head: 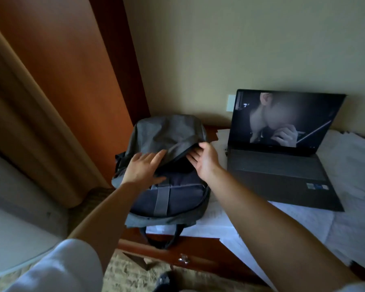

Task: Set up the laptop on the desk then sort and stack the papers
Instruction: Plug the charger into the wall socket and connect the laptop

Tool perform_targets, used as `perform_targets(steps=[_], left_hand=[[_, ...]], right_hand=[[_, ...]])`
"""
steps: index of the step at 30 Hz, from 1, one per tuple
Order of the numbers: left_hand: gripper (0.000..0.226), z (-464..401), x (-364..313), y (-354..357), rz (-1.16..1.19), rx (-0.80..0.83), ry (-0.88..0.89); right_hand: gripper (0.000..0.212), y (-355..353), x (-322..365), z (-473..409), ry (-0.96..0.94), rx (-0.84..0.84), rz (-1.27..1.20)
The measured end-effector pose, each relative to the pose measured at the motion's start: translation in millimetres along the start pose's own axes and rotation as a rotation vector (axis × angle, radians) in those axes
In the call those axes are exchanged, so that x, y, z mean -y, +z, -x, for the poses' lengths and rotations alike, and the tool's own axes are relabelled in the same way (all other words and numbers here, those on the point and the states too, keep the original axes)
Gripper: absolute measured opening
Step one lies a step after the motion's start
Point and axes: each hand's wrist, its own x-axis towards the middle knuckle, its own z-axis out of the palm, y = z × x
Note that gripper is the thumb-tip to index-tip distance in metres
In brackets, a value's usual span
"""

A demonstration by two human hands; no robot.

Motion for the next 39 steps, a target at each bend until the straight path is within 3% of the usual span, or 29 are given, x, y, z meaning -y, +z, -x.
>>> perform_targets(steps=[2, 4, 7, 9, 14, 17, 19, 21, 22, 25, 27, 32, 34, 37, 39], left_hand=[[0.045, -3.3, 9.3, -8.0, 0.114, -0.01, -0.242], [0.017, -19.2, 15.8, -14.4, 0.204, -0.153, -0.428], [0.022, -45.1, 17.7, -23.7, 0.159, -0.332, -0.233], [0.026, -58.7, 18.1, -27.6, 0.117, -0.395, -0.137], [0.03, -100.0, 43.1, -19.3, -0.078, -0.664, -0.002], [0.035, -123.7, 54.9, 1.1, -0.198, -0.866, 0.168], [0.027, -131.9, 61.2, 24.5, -0.259, -0.916, 0.259], [0.019, -133.6, 65.8, 51.7, -0.278, -0.796, 0.266], [0.022, -131.0, 67.0, 62.0, -0.276, -0.632, 0.25], [0.081, -120.4, 68.5, 79.2, -0.169, 0.053, 0.195], [0.107, -120.5, 65.8, 82.6, -0.217, 0.322, 0.199], [0.114, -134.4, 51.0, 83.3, -0.315, 0.413, 0.159], [0.097, -148.1, 50.7, 74.6, -0.24, 0.429, 0.133], [0.049, -183.9, 58.7, 42.5, -0.109, 0.312, 0.111], [0.036, -202.5, 64.5, 21.0, -0.075, 0.268, 0.088]], right_hand=[[0.037, 5.1, -1.8, -2.9, -0.044, -0.001, -0.004], [0.037, 5.9, -14.6, -10.8, -0.066, -0.032, 0.248], [0.036, 3.6, -44.9, -27.8, -0.041, -0.003, 1.019], [0.041, 0.8, -59.1, -36.8, -0.066, 0.066, 1.324], [0.052, 2.1, -73.5, -61.2, -0.119, 0.129, 1.653], [0.057, 6.8, -75.3, -75.2, -0.094, 0.063, 1.596], [0.053, 7.1, -74.5, -84.8, -0.113, -0.013, 1.555], [0.044, 4.7, -73.6, -92.6, -0.109, -0.086, 1.532], [0.041, 2.3, -73.8, -95.0, -0.112, -0.118, 1.515], [0.033, -3.8, -73.3, -98.7, -0.174, -0.194, 1.44], [0.028, -3.4, -69.9, -101.1, -0.239, -0.245, 1.411], [0.023, -5.4, -64.9, -106.4, -0.289, -0.23, 1.466], [0.026, -10.4, -67.4, -107.7, -0.274, -0.112, 1.621], [0.044, -14.8, -69.0, -112.9, -0.279, 0.146, 2.011], [0.046, -13.0, -66.9, -114.2, -0.341, 0.184, 2.126]])
